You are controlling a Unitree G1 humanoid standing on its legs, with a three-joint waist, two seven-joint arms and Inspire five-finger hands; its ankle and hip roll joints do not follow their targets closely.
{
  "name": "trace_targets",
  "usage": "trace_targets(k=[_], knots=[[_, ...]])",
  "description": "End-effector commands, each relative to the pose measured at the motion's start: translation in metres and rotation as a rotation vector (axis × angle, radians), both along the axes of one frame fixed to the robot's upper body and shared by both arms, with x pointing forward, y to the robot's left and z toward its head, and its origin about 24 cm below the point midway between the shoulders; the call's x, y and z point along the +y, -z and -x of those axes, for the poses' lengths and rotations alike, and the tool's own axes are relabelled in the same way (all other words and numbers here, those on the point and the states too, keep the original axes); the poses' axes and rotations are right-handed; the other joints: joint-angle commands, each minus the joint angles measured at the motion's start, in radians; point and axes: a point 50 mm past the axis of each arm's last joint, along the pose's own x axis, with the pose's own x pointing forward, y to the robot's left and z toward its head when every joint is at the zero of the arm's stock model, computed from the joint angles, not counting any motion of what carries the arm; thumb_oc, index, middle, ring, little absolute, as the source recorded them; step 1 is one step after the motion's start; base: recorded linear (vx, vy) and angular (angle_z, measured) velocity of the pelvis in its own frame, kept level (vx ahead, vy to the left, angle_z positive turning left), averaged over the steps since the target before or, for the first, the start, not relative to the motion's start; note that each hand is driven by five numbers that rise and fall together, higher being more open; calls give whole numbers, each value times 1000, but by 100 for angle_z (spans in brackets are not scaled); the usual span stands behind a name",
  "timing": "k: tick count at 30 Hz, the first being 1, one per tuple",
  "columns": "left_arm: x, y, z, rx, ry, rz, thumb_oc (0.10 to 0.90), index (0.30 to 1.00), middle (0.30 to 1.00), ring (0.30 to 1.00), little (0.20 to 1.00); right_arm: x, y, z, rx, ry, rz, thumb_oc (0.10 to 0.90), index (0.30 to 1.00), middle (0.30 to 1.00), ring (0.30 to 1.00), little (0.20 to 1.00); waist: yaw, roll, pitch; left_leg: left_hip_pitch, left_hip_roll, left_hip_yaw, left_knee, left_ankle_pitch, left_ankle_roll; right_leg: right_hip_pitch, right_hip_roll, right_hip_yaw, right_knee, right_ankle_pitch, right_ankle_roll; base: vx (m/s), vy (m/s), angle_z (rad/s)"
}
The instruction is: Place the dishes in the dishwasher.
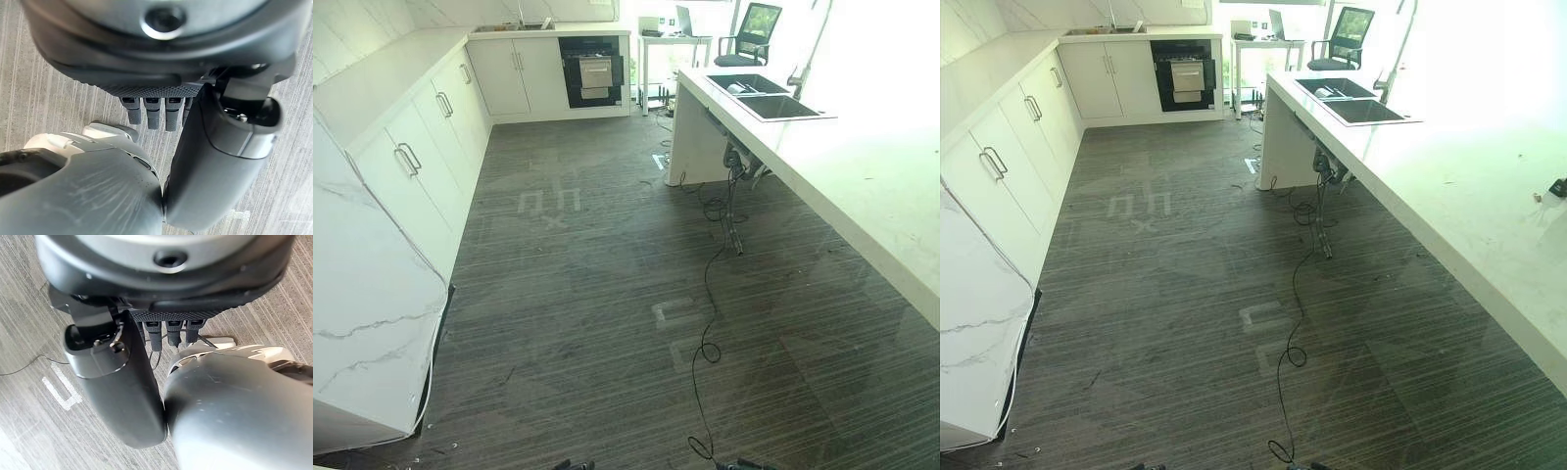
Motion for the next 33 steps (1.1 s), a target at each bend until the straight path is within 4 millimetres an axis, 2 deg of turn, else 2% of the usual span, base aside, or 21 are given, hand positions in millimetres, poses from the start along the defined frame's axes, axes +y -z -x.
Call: trace_targets(k=[1,3,5,6,15,16,17,18,19,20,21,22,23,24,26,28,31,33], knots=[[2,-4,-15,-110,2,-28,800,900,900,900,900,-12,-2,7,-20,-10,11,800,900,900,900,900,-12,24,-7,10,60,14,40,-144,-85,39,-23,-39,-91,13,101,0,0,0],[2,-7,-25,-162,2,-35,800,900,900,900,900,-13,-4,-1,-71,-6,15,800,900,900,900,900,-11,24,-4,10,62,14,40,-144,-85,40,-22,-40,-91,13,100,3,-19,0],[1,-13,-40,-245,-20,-43,800,900,900,900,900,-14,-11,-20,-199,25,12,800,900,900,900,900,-10,26,3,12,62,10,40,-143,-85,44,-20,-42,-91,11,95,10,-64,0],[0,-14,-42,-259,-26,-45,800,900,900,900,900,-14,-12,-24,-221,30,9,800,900,900,900,900,-11,26,4,12,62,10,40,-142,-86,44,-19,-42,-91,11,94,17,-68,0],[5,-16,-37,-317,-85,-79,800,900,900,900,900,-14,-26,-51,-430,-5,32,800,900,900,900,900,-10,25,8,30,56,-5,40,-130,-94,50,9,-31,-91,-7,71,54,-102,-4],[4,-17,-39,-329,-93,-79,800,900,900,900,900,-14,-28,-54,-448,-20,37,800,900,900,900,900,-7,22,15,40,50,0,40,-114,-97,51,11,-26,-91,-9,64,107,-174,-6],[4,-19,-44,-358,-98,-74,800,900,900,900,900,-16,-32,-60,-478,-39,47,800,900,900,900,900,3,1,39,53,26,7,40,-51,-105,55,-2,-10,-91,-7,52,61,-227,-15],[3,-22,-52,-401,-102,-63,800,900,900,900,900,-20,-40,-71,-527,-55,67,800,900,900,900,900,21,-35,90,-22,6,-6,187,72,-134,63,-26,10,-91,-5,26,10,-250,-16],[3,-25,-55,-439,-104,-55,800,900,900,900,900,-27,-48,-78,-573,-65,84,800,900,900,900,900,26,-31,128,-154,21,-3,368,103,-156,63,-16,7,-91,-2,5,15,-181,12],[4,-26,-57,-457,-100,-50,800,900,900,900,900,-29,-52,-82,-601,-66,100,800,900,900,900,900,31,-31,147,-177,34,11,317,112,-152,72,-13,10,-91,-2,6,328,78,12],[5,-27,-53,-470,-105,-56,800,900,900,900,900,-29,-57,-87,-643,-88,102,800,900,900,900,900,27,-9,159,-141,90,25,40,106,-167,109,16,21,-91,-39,31,398,176,16],[5,-27,-52,-471,-105,-59,800,900,900,900,900,-28,-58,-87,-648,-93,102,800,900,900,900,900,24,4,158,-164,114,18,40,96,-176,114,31,21,-91,-46,33,374,232,-7],[4,-27,-50,-474,-106,-64,800,900,900,900,900,-27,-59,-87,-661,-106,104,800,900,900,900,900,26,28,154,-220,151,-1,40,122,-182,110,61,22,-91,-43,28,326,234,-84],[4,-29,-48,-486,-105,-70,800,900,900,900,900,-25,-64,-88,-693,-126,108,800,900,900,900,900,37,41,151,-273,158,-85,40,162,-208,140,93,50,-91,-67,25,370,281,-69],[3,-30,-48,-501,-112,-62,800,900,900,900,900,-25,-69,-91,-717,-144,112,800,900,900,900,900,41,47,143,-285,160,-97,40,129,-208,157,89,62,-91,-81,30,387,308,-42],[3,-31,-48,-513,-107,-63,800,900,900,900,900,-23,-72,-91,-735,-154,106,800,900,900,900,900,37,47,129,-261,151,-75,40,95,-195,184,64,57,-91,-85,48,336,293,-48],[10,-37,-55,-545,-75,-88,800,900,900,900,900,-9,-76,-90,-772,-162,71,800,900,900,900,900,28,38,85,-223,121,-67,40,42,-154,219,25,42,-91,-79,86,318,252,-20],[15,-45,-65,-579,-23,-115,800,900,900,900,900,4,-82,-94,-812,-169,52,800,900,900,900,900,13,28,59,-185,81,-72,40,4,-111,228,-22,13,-91,43,136,359,293,10]])
